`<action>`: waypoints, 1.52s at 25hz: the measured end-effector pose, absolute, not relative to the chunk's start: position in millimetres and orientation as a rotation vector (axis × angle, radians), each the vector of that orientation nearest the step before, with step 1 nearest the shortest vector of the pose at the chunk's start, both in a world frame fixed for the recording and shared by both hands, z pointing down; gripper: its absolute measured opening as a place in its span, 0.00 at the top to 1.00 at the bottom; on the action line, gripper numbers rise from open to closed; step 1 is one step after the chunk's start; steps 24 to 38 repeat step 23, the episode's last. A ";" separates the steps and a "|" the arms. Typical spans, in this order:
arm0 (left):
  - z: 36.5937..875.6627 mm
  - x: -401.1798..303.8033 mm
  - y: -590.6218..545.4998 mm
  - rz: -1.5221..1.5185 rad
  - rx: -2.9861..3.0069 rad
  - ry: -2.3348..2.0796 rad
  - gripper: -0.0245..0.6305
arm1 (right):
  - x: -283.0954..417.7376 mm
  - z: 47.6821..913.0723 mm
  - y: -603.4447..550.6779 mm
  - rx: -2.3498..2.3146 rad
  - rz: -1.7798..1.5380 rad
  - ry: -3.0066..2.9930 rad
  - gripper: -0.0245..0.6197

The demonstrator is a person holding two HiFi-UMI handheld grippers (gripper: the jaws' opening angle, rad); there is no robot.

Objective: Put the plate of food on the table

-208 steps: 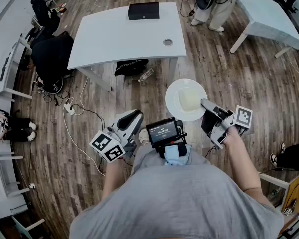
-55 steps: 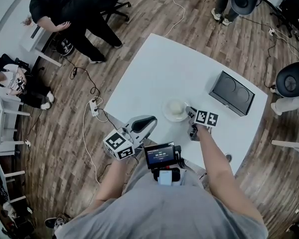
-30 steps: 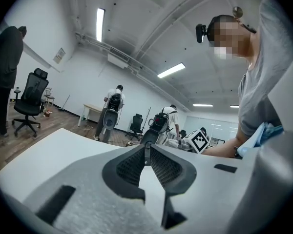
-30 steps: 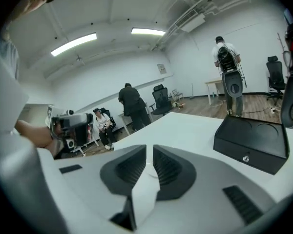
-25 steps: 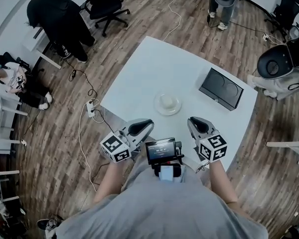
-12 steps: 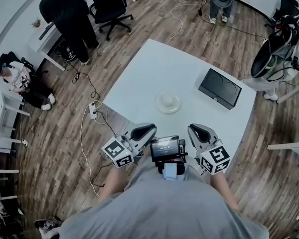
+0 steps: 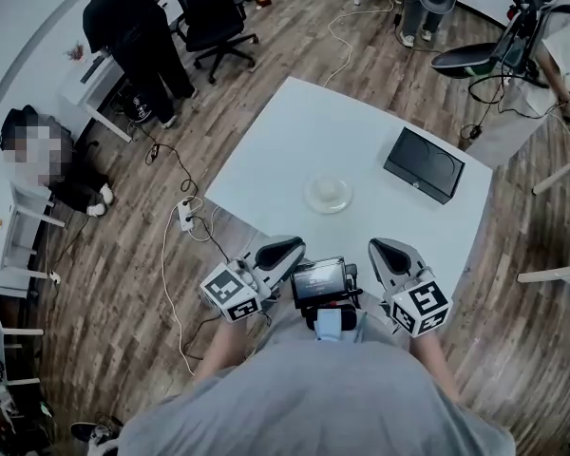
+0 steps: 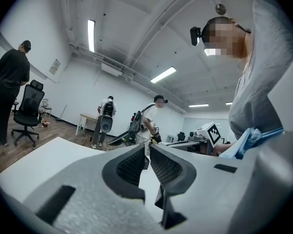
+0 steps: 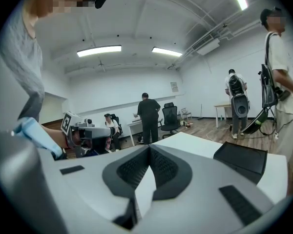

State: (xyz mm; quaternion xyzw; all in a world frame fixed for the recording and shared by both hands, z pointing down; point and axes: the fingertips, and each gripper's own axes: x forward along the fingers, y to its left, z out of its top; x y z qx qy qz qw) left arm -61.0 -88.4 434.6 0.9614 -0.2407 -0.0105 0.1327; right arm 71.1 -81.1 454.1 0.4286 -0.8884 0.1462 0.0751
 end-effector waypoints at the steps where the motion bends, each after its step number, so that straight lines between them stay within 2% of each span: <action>1: 432.7 -63.1 -86.8 -0.031 2.792 -0.696 0.90 | 69.4 451.9 -79.1 1.291 0.433 -2.664 0.91; 9: 424.2 -71.0 -81.4 -0.054 2.835 -0.660 0.90 | 63.8 442.6 -64.6 1.338 0.423 -2.649 0.92; 23: 404.4 -140.1 -69.2 -0.105 2.876 -0.618 0.90 | 3.8 416.6 -48.9 1.441 0.417 -2.639 0.92; 38: 404.4 -140.1 -69.2 -0.105 2.876 -0.618 0.90 | 3.8 416.6 -48.9 1.441 0.417 -2.639 0.92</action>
